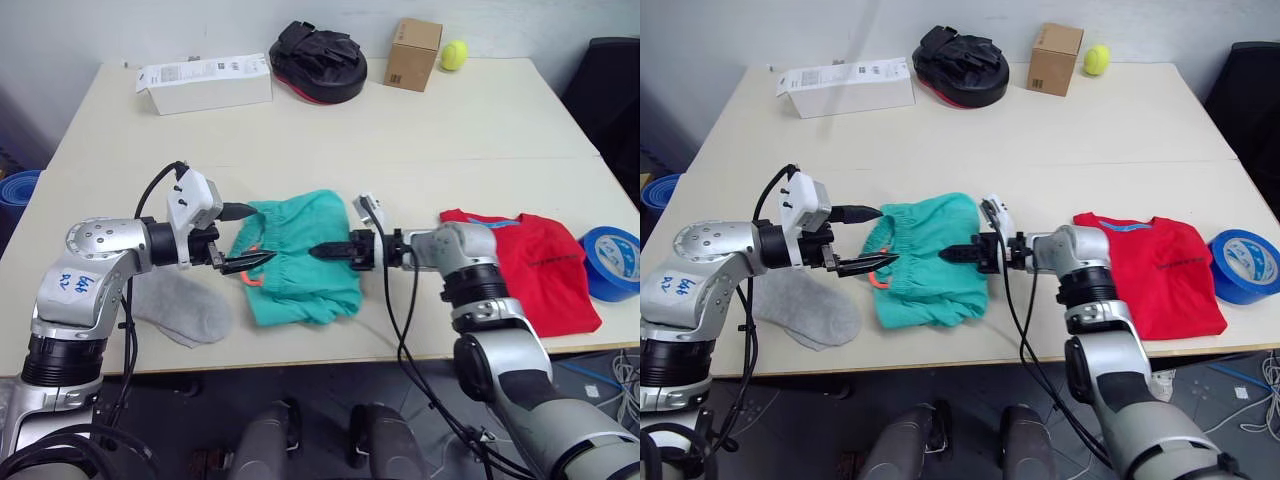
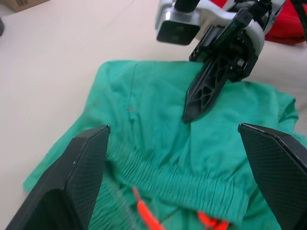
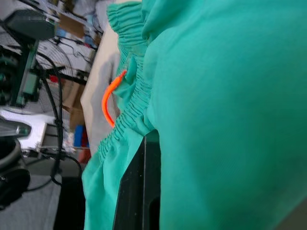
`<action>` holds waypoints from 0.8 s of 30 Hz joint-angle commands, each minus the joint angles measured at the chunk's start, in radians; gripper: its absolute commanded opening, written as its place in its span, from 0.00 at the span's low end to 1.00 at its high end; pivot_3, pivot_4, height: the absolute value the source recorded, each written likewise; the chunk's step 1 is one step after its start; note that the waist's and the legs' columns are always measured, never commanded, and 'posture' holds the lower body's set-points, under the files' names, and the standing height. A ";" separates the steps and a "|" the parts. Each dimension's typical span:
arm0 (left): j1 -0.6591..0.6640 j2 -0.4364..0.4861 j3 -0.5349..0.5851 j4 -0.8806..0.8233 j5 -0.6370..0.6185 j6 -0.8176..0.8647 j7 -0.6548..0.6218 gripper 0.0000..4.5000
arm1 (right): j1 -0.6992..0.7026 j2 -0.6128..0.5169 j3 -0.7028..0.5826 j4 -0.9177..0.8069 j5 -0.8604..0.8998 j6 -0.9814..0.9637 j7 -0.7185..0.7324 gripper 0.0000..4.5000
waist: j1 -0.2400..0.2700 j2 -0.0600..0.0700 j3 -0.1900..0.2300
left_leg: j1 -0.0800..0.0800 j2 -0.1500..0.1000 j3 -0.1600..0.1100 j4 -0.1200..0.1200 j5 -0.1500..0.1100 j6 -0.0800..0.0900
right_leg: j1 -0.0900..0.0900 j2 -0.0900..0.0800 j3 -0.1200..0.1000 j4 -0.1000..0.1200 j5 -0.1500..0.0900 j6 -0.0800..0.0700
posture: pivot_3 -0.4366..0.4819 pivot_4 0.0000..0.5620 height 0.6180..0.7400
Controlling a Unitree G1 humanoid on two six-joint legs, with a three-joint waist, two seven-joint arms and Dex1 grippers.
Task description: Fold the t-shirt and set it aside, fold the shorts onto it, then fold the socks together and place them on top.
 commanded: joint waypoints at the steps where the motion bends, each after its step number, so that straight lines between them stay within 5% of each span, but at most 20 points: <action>1: -0.027 -0.020 -0.011 -0.007 -0.009 -0.026 -0.001 1.00 | 0.001 -0.124 -0.059 -0.193 0.077 0.087 0.011 0.00 | -0.001 0.000 0.000 | -0.001 0.000 0.000 0.000 0.000 0.000 | -0.001 0.000 0.000 -0.001 0.000 0.000 | 0.48 0.27 1.00; 8: -0.043 -0.073 -0.042 0.017 -0.003 -0.046 0.006 1.00 | 0.107 -0.521 -0.117 -0.430 0.174 0.143 0.127 0.00 | -0.002 0.001 0.001 | -0.010 0.001 -0.001 0.000 0.003 0.006 | -0.006 0.001 -0.005 0.000 0.000 0.000 | 0.48 0.27 1.00; 11: -0.048 -0.090 -0.050 0.034 0.001 -0.060 0.005 1.00 | 0.189 -0.754 -0.161 -0.437 0.202 0.115 0.243 0.00 | 0.008 0.004 0.002 | -0.010 0.001 0.000 0.000 0.002 0.008 | -0.006 0.001 -0.006 -0.002 0.000 0.000 | 0.48 0.27 1.00; 15: -0.055 -0.098 -0.058 0.061 0.007 -0.081 0.000 1.00 | 0.282 -0.917 -0.171 -0.357 0.171 0.016 0.326 0.00 | 0.006 0.004 0.003 | -0.009 0.002 0.004 0.002 0.001 0.011 | -0.001 0.002 -0.006 -0.011 0.000 0.000 | 0.48 0.27 1.00; 21: -0.081 -0.104 -0.069 0.100 0.013 -0.106 -0.009 1.00 | 0.380 -0.976 -0.127 -0.227 0.077 -0.152 0.348 0.00 | 0.007 0.004 0.003 | -0.009 0.002 0.007 0.009 -0.003 0.011 | 0.001 -0.001 -0.004 -0.014 0.002 0.000 | 0.48 0.27 1.00; 24: -0.089 -0.104 -0.075 0.111 0.016 -0.115 -0.011 1.00 | 0.361 -0.910 -0.056 -0.132 -0.044 -0.264 0.223 0.00 | 0.007 0.004 0.003 | -0.009 0.002 0.007 0.009 -0.003 0.010 | 0.000 -0.001 -0.003 -0.014 0.003 0.000 | 0.48 0.27 1.00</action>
